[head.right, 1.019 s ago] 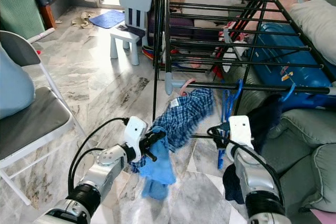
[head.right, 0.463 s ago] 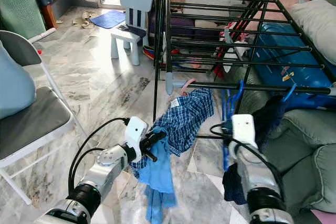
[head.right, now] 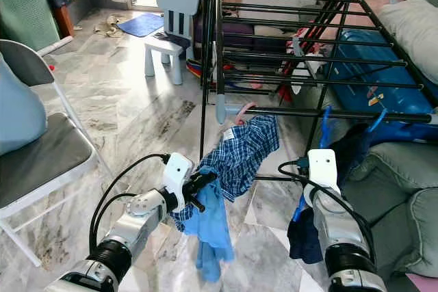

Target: Hang hanger

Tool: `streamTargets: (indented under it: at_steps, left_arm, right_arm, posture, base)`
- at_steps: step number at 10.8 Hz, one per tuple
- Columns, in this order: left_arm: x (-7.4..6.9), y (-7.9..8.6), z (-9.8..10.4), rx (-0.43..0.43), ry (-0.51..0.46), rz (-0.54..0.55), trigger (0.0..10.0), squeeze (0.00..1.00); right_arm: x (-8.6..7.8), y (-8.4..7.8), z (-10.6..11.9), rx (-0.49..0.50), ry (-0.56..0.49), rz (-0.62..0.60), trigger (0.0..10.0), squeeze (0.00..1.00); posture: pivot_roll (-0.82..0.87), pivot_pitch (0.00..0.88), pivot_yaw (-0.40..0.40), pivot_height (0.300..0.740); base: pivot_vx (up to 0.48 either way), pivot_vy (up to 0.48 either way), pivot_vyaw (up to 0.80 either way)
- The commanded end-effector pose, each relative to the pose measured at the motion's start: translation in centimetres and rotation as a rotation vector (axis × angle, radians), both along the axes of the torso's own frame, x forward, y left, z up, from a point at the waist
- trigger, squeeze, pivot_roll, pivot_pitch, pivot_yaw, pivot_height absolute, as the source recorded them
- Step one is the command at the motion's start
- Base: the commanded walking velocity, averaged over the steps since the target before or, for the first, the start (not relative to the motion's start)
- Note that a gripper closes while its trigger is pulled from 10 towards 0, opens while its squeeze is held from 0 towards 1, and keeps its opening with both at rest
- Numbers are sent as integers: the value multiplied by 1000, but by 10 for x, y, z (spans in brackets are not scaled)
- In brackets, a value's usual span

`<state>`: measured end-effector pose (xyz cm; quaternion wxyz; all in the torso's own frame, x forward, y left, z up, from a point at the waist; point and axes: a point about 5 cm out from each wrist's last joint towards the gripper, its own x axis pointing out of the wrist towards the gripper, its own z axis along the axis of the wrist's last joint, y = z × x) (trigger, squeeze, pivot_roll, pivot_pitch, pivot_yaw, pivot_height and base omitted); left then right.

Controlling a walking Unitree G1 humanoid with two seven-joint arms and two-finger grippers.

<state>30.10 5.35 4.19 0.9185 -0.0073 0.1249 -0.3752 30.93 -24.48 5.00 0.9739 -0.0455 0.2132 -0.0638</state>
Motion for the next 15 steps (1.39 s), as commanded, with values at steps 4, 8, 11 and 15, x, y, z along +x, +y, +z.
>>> streamTargets:
  at_steps: [4,8,11,15]
  left_arm:
    - [3,-6,7,7,-36,-29,10000,0]
    - [2,-7,6,7,-32,-31,10000,0]
    - [1,-9,5,8,-29,-34,10000,0]
    - [1,-8,4,12,-26,-37,10000,0]
  right_arm:
    - [0,0,-3,5,9,1,10000,0]
    - [-2,0,-4,5,14,7,10000,0]
    - [-2,2,-4,5,11,25,10000,0]
    - [1,3,0,1,-5,24,10000,1000]
  posture:
    - [33,0,-64,740]
    - [29,0,-66,740]
    - [26,0,-66,740]
    - [25,0,-63,740]
  base:
    - [0,0,0]
    - [0,0,0]
    - [0,0,0]
    - [0,0,0]
